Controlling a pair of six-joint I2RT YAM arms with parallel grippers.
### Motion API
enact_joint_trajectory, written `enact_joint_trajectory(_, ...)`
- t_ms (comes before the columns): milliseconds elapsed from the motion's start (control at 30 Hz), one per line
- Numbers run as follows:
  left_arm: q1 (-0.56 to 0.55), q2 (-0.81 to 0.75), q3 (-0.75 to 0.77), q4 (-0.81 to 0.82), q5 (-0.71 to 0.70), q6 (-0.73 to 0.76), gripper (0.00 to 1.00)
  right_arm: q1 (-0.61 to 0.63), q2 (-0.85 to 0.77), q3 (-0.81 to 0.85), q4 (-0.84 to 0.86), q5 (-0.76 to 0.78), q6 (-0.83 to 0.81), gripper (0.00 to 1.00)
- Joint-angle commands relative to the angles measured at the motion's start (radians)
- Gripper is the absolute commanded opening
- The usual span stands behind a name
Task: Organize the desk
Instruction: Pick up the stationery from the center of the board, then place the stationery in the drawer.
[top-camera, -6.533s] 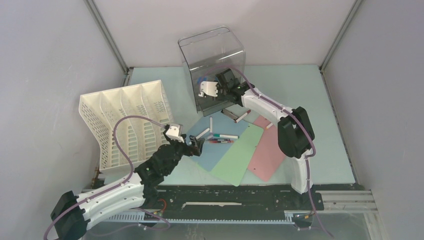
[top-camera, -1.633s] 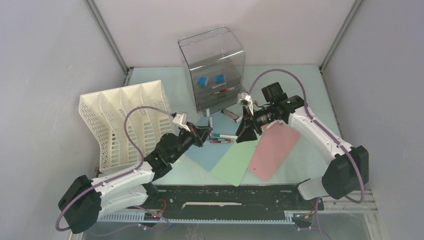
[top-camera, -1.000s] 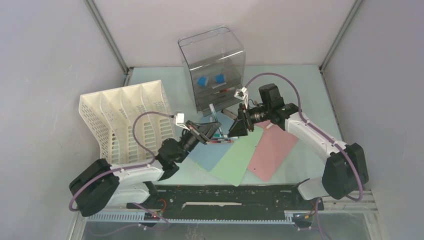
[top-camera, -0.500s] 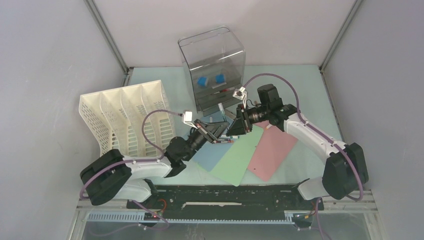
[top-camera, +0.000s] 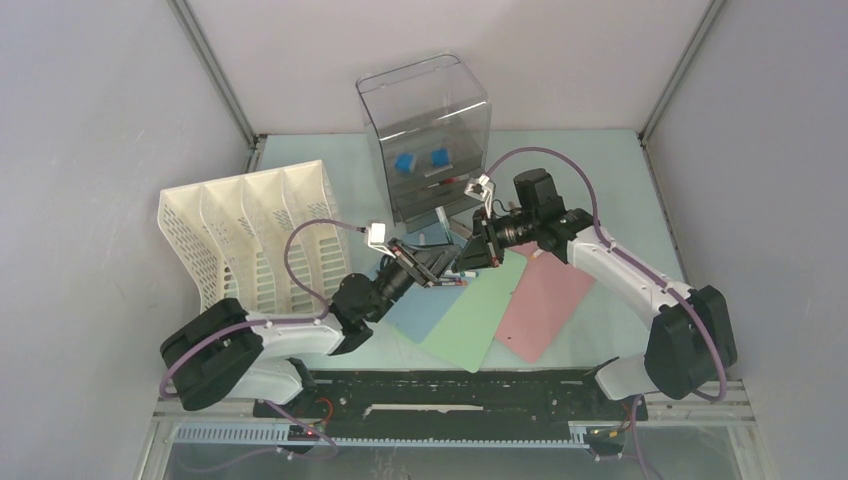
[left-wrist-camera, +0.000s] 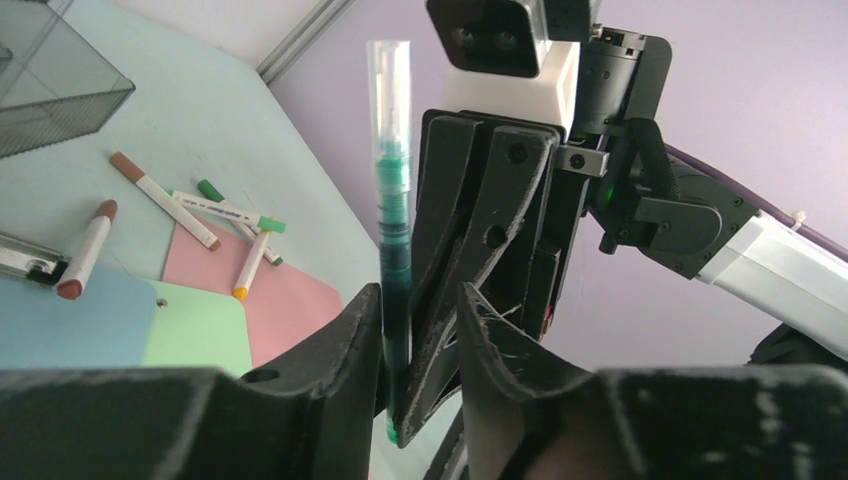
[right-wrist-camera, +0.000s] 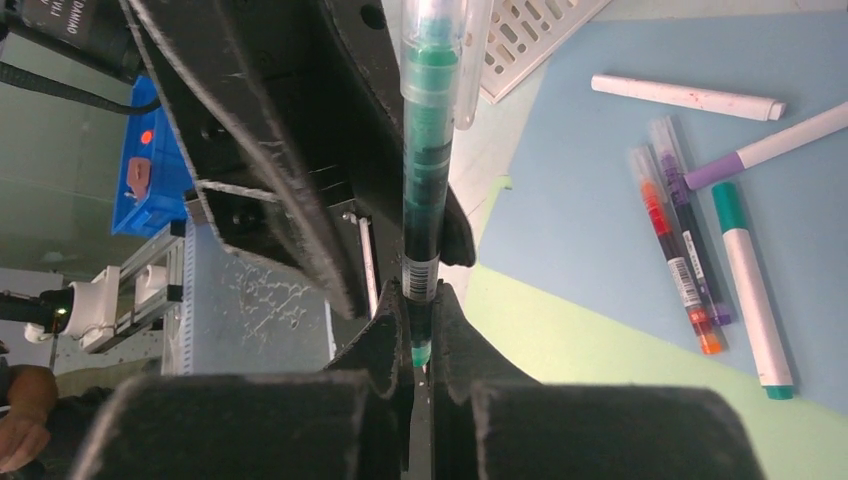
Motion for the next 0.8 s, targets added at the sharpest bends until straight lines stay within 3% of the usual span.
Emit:
enact_joint_trajectory(0, -0.009, -0.073, 0.011, -0.015, -0.013, 0.058, 0.42, 0.007, -0.029, -0.004, -0.009, 0.014, -0.074, 0.00)
enact_joint_trajectory(433, 0.012, -0.340, 0.001, -0.385, -0.090, 0.305, 0.99, 0.002, -0.052, 0.027, -0.166, -0.007, -0.306, 0.00)
enact_joint_trajectory(767, 0.022, -0.491, 0.026, -0.703, -0.071, 0.521, 1.00, 0.001, -0.056, 0.074, -0.308, 0.099, -0.476, 0.00)
